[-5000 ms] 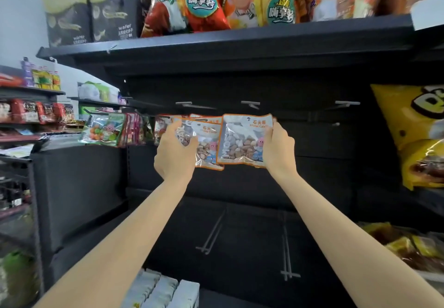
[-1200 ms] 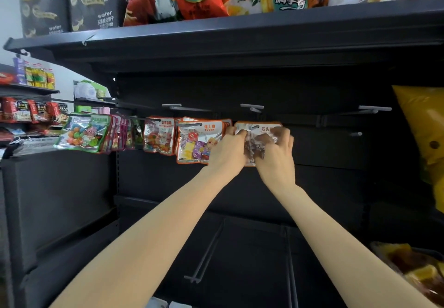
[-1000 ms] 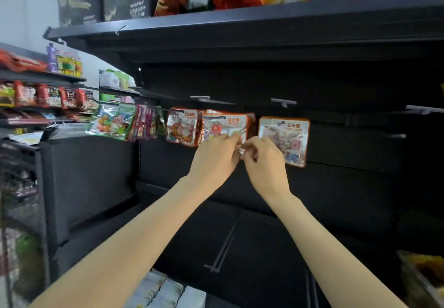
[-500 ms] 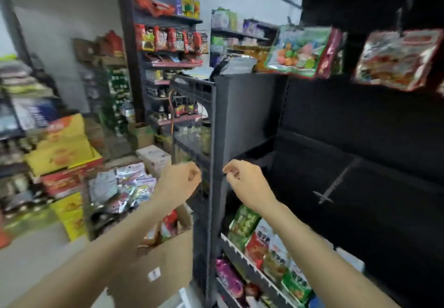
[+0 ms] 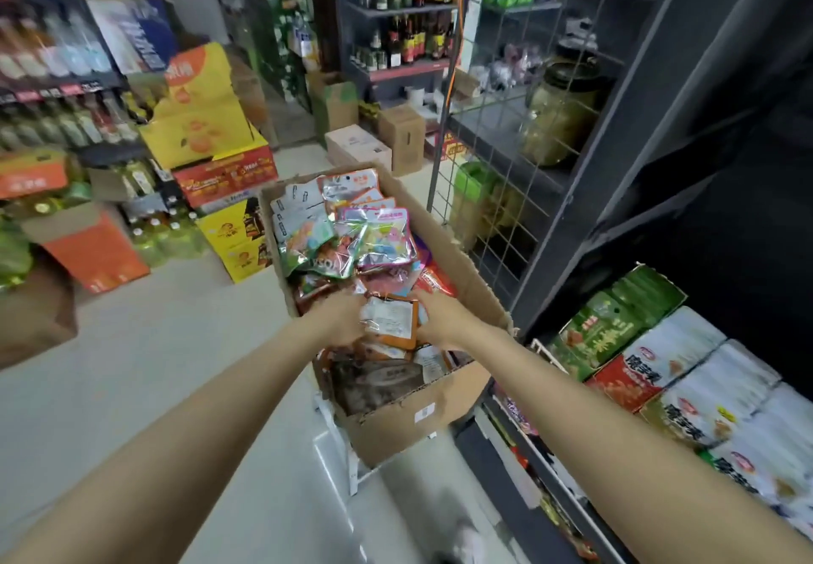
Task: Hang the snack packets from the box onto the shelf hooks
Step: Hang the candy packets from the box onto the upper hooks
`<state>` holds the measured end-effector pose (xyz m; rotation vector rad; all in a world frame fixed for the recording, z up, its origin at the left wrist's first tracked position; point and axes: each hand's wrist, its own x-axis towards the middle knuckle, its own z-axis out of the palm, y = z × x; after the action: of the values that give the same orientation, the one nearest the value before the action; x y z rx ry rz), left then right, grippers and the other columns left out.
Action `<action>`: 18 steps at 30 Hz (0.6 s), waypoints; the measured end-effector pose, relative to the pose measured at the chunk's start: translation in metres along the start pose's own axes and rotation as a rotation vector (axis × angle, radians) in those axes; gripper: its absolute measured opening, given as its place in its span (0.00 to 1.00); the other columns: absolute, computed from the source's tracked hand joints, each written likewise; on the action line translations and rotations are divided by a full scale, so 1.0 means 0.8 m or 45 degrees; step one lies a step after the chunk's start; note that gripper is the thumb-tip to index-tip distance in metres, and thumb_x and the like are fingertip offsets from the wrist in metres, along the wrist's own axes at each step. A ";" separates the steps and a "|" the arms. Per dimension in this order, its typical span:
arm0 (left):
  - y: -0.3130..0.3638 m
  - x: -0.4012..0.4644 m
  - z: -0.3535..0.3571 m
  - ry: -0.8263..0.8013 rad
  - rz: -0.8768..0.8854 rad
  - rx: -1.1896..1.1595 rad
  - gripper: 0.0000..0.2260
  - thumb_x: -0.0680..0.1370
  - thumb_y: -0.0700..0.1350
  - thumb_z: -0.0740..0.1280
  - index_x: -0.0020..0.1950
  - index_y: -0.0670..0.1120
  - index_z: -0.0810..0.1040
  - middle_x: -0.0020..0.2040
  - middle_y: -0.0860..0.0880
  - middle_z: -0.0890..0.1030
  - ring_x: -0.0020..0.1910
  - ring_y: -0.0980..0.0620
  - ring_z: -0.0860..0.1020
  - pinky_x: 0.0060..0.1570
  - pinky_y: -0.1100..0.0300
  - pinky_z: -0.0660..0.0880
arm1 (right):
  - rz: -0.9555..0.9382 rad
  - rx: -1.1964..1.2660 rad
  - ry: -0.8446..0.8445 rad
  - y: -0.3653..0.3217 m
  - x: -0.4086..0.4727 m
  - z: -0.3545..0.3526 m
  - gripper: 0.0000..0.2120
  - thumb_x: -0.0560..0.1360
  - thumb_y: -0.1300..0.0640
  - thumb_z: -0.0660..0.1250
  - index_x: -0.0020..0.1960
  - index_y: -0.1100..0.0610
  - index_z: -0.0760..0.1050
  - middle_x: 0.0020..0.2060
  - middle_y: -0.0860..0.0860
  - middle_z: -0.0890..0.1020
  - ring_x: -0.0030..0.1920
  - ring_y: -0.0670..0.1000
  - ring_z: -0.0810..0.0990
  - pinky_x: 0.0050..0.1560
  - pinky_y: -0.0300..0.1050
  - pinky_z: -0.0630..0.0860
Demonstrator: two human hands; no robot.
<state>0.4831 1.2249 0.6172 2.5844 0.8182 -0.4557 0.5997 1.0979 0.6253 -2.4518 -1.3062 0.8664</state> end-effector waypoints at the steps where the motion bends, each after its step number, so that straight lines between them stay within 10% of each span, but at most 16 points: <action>1: -0.007 0.006 0.004 -0.025 -0.020 0.018 0.22 0.78 0.45 0.64 0.70 0.42 0.66 0.65 0.41 0.73 0.64 0.42 0.72 0.61 0.53 0.70 | 0.021 -0.014 -0.061 -0.002 0.011 0.007 0.31 0.75 0.61 0.66 0.75 0.57 0.58 0.65 0.58 0.73 0.65 0.59 0.71 0.60 0.48 0.71; 7: -0.015 0.020 0.013 -0.136 -0.092 -0.095 0.23 0.76 0.42 0.66 0.70 0.41 0.68 0.65 0.42 0.74 0.62 0.42 0.73 0.59 0.55 0.72 | 0.176 0.086 -0.300 -0.007 0.046 0.038 0.47 0.71 0.55 0.74 0.77 0.61 0.45 0.73 0.58 0.62 0.70 0.59 0.66 0.64 0.48 0.67; 18: -0.019 0.014 -0.002 0.070 0.008 -0.311 0.21 0.73 0.46 0.72 0.63 0.41 0.76 0.55 0.42 0.79 0.54 0.45 0.76 0.46 0.58 0.69 | 0.104 0.273 -0.144 0.012 0.065 0.007 0.36 0.68 0.59 0.75 0.72 0.58 0.64 0.65 0.54 0.71 0.60 0.53 0.71 0.50 0.40 0.69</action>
<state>0.4831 1.2427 0.6098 2.3820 0.8286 -0.2651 0.6254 1.1342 0.5962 -2.3317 -1.0906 1.1179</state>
